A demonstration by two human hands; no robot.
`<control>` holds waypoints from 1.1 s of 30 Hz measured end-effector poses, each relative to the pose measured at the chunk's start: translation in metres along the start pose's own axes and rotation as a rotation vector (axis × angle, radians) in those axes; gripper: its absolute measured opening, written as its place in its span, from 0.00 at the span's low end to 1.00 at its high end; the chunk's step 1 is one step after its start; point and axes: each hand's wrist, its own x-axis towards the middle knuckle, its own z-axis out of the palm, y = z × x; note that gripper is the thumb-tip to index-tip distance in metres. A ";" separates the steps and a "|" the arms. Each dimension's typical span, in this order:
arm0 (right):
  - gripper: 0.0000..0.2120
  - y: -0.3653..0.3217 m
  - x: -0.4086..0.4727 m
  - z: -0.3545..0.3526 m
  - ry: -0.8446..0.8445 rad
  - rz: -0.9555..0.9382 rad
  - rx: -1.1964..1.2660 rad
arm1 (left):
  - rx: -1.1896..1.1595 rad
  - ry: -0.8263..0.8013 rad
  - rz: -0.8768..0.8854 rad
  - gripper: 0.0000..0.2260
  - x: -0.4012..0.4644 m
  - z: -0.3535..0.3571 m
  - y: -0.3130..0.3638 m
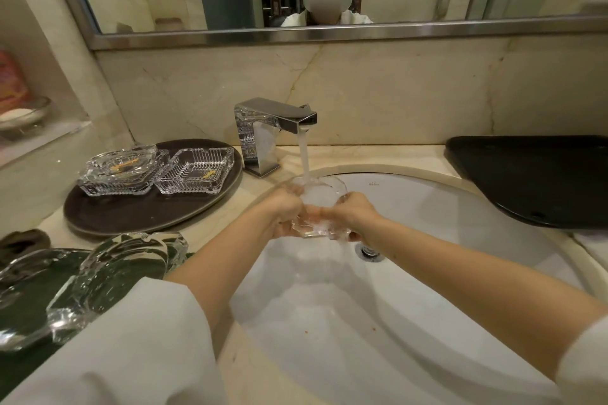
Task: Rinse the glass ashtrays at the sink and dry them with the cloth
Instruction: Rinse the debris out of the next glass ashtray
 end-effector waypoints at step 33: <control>0.14 -0.017 -0.007 -0.012 0.226 -0.545 -0.283 | -0.567 -0.145 -0.169 0.23 -0.009 0.009 0.010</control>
